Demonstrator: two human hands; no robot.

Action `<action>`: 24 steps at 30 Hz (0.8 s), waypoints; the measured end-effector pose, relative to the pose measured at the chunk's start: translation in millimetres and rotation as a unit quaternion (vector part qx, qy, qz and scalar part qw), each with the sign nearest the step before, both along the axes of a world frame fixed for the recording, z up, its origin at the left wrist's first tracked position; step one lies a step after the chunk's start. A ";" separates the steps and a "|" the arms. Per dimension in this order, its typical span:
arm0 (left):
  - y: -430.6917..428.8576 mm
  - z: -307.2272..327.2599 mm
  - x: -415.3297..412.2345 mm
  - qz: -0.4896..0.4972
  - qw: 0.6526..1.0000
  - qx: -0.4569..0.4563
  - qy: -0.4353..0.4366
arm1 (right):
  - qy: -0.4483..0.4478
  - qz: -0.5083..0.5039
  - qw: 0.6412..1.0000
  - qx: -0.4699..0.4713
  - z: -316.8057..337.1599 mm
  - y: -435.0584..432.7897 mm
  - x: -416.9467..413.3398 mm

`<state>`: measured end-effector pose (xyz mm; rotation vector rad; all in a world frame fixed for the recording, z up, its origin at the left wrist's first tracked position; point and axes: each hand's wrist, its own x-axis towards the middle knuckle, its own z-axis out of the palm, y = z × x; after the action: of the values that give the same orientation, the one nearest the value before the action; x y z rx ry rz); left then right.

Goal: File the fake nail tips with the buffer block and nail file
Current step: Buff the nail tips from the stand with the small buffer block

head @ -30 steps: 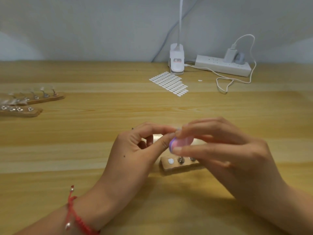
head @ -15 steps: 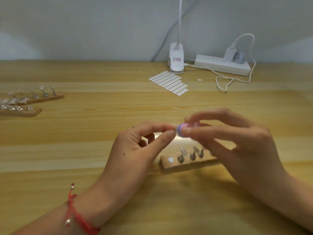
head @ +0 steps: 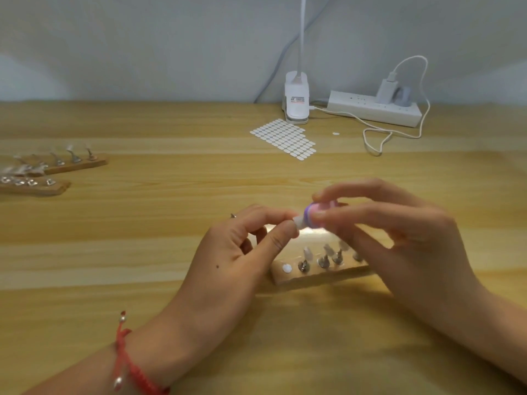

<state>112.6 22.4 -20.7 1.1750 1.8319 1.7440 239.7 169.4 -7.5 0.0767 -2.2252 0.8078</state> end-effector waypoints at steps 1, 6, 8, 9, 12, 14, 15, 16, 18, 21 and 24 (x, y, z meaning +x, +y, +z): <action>0.1 0.4 0.2 -0.007 1.000 -0.001 0.001 | -0.001 0.013 1.000 0.005 -0.3 -1.1 -0.1; 1.2 -0.9 -0.5 0.007 1.000 -0.001 0.006 | -0.005 0.004 1.000 0.013 0.7 3.4 0.0; 0.8 0.5 0.0 -0.011 1.000 0.002 0.007 | 0.000 0.019 1.000 0.018 0.9 0.3 0.0; 1.0 1.4 0.5 -0.025 1.000 0.002 0.008 | 0.002 0.040 0.999 0.031 0.3 -2.5 0.2; 1.4 0.1 0.1 -0.023 1.000 0.003 -0.004 | 0.000 0.026 0.999 0.027 0.7 1.2 -0.1; 0.5 0.6 0.0 -0.016 1.000 0.006 -0.007 | 0.002 0.002 1.000 0.010 1.8 4.3 0.4; 0.4 0.9 0.0 -0.023 1.000 0.007 -0.005 | 0.004 0.014 1.000 0.017 1.6 3.0 0.8; 0.6 1.3 0.4 -0.032 0.999 0.008 -0.007 | 0.007 0.033 0.999 0.031 0.7 0.5 1.3; 0.7 1.5 -0.5 -0.041 0.999 0.004 -0.023 | 0.006 0.047 0.998 0.048 -0.6 0.5 0.8; -0.7 2.0 -1.7 -0.034 0.999 -0.005 -0.041 | 0.005 -0.030 0.999 0.024 4.2 16.8 -1.7; -0.8 5.6 -1.0 -0.042 0.998 -0.002 -0.052 | 0.038 -0.056 0.998 0.013 11.2 23.8 0.4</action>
<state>111.6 21.6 -15.1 1.1214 1.7012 1.7197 240.2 193.2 3.7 -0.0057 -2.1489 0.7038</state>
